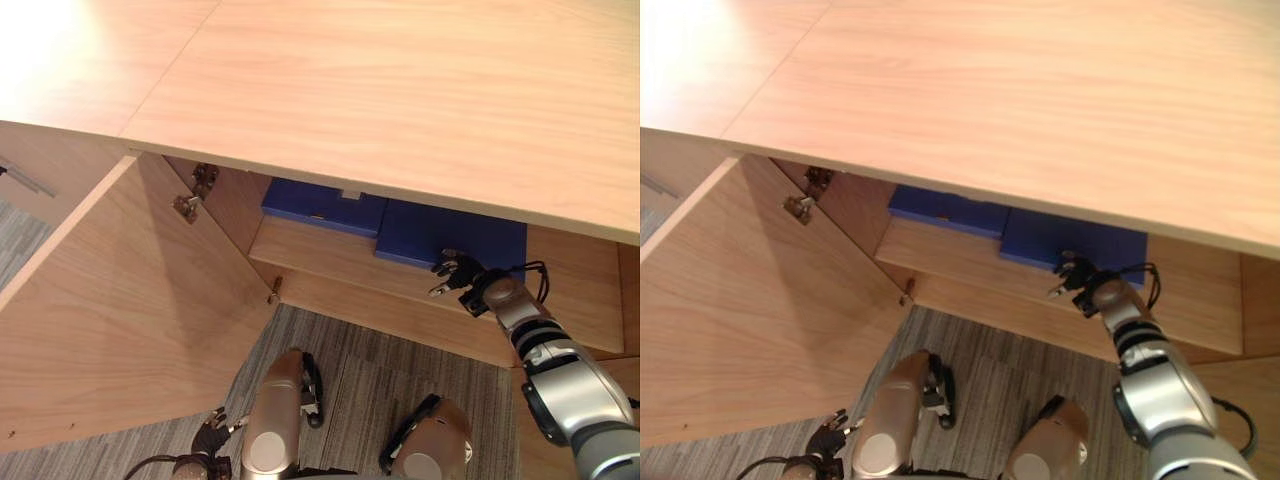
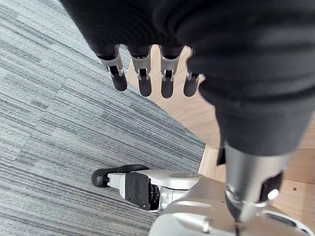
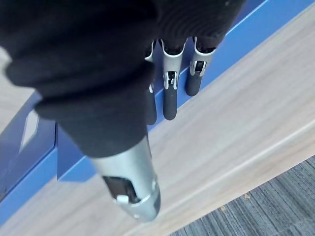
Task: Walk over to the cabinet, pick up the folder, carry it to the office cabinet, place the folder inside the office cabinet, then close the office cabinet door
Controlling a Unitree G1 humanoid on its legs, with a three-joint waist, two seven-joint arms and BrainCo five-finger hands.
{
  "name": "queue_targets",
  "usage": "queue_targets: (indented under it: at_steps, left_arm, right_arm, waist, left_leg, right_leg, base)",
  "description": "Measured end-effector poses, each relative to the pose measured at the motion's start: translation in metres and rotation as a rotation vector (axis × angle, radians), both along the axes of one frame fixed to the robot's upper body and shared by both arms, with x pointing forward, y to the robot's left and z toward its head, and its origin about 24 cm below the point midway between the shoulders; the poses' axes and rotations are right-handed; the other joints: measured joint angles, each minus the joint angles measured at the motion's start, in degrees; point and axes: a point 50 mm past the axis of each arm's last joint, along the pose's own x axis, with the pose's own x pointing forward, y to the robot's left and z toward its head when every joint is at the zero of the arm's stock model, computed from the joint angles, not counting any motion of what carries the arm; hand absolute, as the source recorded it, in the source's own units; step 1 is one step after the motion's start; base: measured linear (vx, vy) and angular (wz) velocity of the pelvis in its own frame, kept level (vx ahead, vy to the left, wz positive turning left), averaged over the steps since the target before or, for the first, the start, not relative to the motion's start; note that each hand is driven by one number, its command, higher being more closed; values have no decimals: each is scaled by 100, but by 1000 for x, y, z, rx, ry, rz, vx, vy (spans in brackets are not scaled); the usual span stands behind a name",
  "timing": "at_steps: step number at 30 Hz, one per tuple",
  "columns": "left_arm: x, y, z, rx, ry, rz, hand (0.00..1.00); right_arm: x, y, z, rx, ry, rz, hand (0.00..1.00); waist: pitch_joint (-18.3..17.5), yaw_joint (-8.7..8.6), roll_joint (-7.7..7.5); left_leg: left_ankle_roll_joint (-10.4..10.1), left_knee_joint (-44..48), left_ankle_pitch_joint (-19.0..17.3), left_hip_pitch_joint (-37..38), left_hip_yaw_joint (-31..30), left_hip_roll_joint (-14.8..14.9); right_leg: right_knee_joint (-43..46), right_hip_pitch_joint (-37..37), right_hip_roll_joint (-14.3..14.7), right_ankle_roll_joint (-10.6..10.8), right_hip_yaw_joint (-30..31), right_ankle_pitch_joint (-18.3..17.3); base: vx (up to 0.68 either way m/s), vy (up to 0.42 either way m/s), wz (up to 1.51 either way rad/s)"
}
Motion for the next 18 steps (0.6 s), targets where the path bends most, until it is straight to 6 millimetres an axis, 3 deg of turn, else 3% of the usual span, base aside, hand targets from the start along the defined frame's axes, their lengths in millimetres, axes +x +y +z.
queue_targets:
  at_steps: [3, 7, 18]
  left_arm:
    - [8, -4, 3, 5, -28, 6, 0]
    - [14, -8, 7, 5, -56, 1, 0]
    - [18, -8, 10, 30, -67, -30, 0]
  right_arm:
    - [2, -11, 8, -18, -46, -77, 0]
    - [4, -9, 9, -32, -84, -113, 0]
    - [4, 5, -2, 3, -91, -136, 0]
  waist:
    - [33, -2, 148]
    - [21, -14, 168]
    - [22, -69, 171]
  left_leg:
    - [8, 102, 11, -160, -78, -49]
    - [-4, 160, 60, -278, -134, -162]
    - [-48, -108, 296, -238, -229, -211]
  right_leg:
    - [120, -85, -33, 4, -4, -34]
    - [292, -161, -163, 3, -11, -119]
    - [111, -57, -104, -72, -165, -80]
  base:
    - [-1, 2, 17]
    - [-6, -8, 17]
    - [-16, -9, 5]
